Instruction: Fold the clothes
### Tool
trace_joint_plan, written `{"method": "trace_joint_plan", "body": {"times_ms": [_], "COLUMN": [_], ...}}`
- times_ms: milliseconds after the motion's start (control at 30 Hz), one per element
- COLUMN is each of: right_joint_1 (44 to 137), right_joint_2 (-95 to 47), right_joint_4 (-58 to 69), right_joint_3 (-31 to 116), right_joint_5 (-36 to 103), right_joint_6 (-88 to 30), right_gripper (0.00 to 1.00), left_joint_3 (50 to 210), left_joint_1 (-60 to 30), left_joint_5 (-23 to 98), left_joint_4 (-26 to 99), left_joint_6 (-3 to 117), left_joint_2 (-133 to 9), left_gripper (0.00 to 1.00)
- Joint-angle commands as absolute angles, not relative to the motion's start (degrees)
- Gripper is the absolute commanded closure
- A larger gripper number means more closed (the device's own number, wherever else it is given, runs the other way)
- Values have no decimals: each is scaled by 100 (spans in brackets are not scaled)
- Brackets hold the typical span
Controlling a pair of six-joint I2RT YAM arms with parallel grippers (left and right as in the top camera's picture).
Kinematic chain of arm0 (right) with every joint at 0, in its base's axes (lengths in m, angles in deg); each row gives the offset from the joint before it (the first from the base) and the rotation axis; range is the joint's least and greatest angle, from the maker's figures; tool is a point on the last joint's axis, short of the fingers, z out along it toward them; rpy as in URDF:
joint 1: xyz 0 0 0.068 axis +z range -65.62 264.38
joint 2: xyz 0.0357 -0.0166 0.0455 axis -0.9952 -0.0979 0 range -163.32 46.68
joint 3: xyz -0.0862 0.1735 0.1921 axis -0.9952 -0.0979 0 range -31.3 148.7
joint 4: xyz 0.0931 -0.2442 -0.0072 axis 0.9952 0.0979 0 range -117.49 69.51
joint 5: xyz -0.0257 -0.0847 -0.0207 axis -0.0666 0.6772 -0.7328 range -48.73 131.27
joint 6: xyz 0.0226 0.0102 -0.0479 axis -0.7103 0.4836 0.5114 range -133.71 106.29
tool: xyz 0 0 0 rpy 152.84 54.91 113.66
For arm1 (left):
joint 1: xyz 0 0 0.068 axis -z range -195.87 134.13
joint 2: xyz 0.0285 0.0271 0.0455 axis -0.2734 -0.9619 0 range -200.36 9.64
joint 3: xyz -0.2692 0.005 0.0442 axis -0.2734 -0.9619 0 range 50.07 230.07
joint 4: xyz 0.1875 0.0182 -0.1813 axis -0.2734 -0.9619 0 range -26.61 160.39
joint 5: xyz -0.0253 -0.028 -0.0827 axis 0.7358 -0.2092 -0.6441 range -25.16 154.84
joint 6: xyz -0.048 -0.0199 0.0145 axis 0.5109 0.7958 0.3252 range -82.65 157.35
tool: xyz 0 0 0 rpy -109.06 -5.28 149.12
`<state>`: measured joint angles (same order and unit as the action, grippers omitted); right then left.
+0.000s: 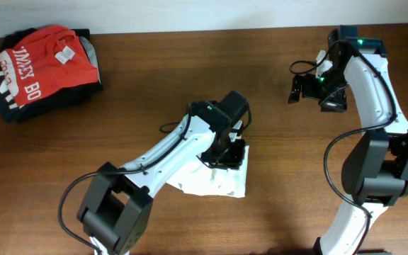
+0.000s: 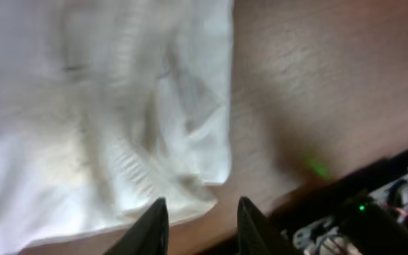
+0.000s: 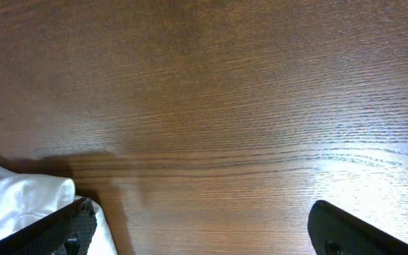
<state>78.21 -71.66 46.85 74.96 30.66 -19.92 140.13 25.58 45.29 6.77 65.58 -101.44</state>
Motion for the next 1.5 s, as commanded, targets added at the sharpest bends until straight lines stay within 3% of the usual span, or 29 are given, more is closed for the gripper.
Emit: {"method": "trace_joint_plan", "body": {"times_ms": [0, 100, 200, 300, 367, 500, 633, 767, 900, 1033, 1200, 1233, 1467], "right_joint_1": [7836, 7836, 7836, 7836, 7836, 7836, 7836, 7836, 7836, 7836, 7836, 7836, 7836], "right_joint_2": [-7190, -7190, -7190, -7190, -7190, -7190, -7190, -7190, -7190, -7190, -7190, -7190, -7190], "right_joint_4": [4683, 4683, 4683, 4683, 4683, 4683, 4683, 4685, 4683, 4683, 4683, 4683, 4685], "right_joint_3": [7463, 7463, 7463, 7463, 7463, 7463, 7463, 7463, 7463, 7463, 7463, 7463, 7463], "right_joint_5": [3033, 3033, 3033, 3035, 3035, 3033, 3033, 3033, 3033, 3033, 3033, 3033, 3033], "right_joint_6": [-2012, -2012, -2012, -2012, -2012, -2012, -2012, -2012, -2012, -2012, -2012, -2012, -2012], "right_gripper": [1, 1, 1, 1, 1, 1, 1, 1, 1, 1, 1, 1, 1], "left_joint_3": [14590, 14435, 14205, 14199, 14199, 14199, 14260, 14699, 14741, 15003, 16207, 16236, 15324], "left_joint_1": [2014, 1693, 1865, 2121, 2292, 2584, 2766, 2779, 3000, 2960, 1911, 1697, 1186], "left_joint_5": [5742, 5668, 5364, 5104, 4592, 4420, 4245, 4162, 4166, 4192, 5528, 5572, 5602], "left_joint_4": [41, -74, 358, 782, 1018, 1283, 1466, 1213, 1121, 883, -1032, -1200, -1506], "left_joint_6": [6453, 6451, 6449, 6403, 6239, 6195, 6188, 6188, 6191, 5808, 5808, 5808, 5804], "left_joint_2": [-9635, -9788, -10142, -10678, -11017, -11368, -11386, -11344, -11371, -11305, -11021, -11017, -11034], "left_gripper": [60, 59, 76, 78, 85, 87, 100, 99, 76, 78, 80, 75, 74]}}
